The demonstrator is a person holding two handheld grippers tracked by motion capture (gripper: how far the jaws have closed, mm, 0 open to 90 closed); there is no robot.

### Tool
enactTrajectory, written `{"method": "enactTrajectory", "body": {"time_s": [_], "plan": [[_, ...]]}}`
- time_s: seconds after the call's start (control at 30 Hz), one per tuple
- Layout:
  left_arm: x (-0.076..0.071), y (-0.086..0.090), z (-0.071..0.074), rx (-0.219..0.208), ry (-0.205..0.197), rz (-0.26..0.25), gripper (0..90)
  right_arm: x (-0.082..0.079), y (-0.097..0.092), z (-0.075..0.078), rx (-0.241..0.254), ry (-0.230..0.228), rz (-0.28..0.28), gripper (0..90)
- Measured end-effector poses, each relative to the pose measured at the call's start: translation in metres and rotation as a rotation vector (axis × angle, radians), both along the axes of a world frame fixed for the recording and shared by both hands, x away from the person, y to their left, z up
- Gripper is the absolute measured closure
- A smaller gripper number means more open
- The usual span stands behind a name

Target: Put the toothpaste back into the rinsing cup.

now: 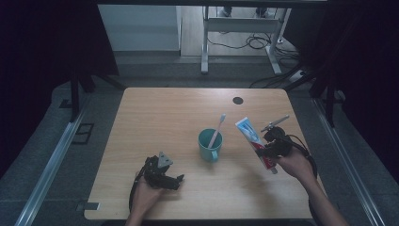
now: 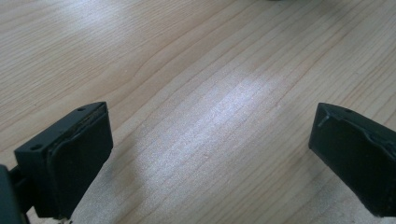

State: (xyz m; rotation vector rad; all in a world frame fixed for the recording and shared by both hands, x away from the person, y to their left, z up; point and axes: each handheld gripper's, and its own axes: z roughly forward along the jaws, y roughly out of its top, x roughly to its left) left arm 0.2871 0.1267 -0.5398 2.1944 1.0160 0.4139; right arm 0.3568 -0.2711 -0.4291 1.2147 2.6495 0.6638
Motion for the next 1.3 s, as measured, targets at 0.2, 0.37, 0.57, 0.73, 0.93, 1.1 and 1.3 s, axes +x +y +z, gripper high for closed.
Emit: {"method": "enactTrajectory", "body": {"time_s": [0.2,0.37,0.57,0.73,0.93,1.1,1.3], "plan": [[0.0,0.0,0.0,-0.001,0.0,0.0,0.1,-0.005,-0.002,0.0,0.054,-0.073,0.009,71.8],[0.0,0.0,0.0,0.002,0.002,-0.002,0.1,-0.009,-0.002,-0.001,0.094,-0.121,0.012,71.8],[0.0,0.001,0.0,-0.007,0.004,-0.002,0.0,-0.012,-0.002,-0.002,0.15,-0.181,0.009,71.8],[0.0,0.001,0.001,-0.01,0.002,-0.003,0.0,-0.014,-0.002,-0.002,0.186,-0.232,0.008,71.8],[0.0,0.001,0.001,-0.01,0.002,-0.002,0.0,-0.016,0.0,0.0,0.226,-0.276,0.008,71.8],[0.0,0.001,0.001,-0.008,0.001,-0.005,0.0,-0.016,0.004,0.002,0.249,-0.306,0.015,71.8],[0.0,0.001,0.001,-0.008,0.001,-0.007,0.0,-0.016,0.01,0.006,0.275,-0.338,0.023,71.8]]}}
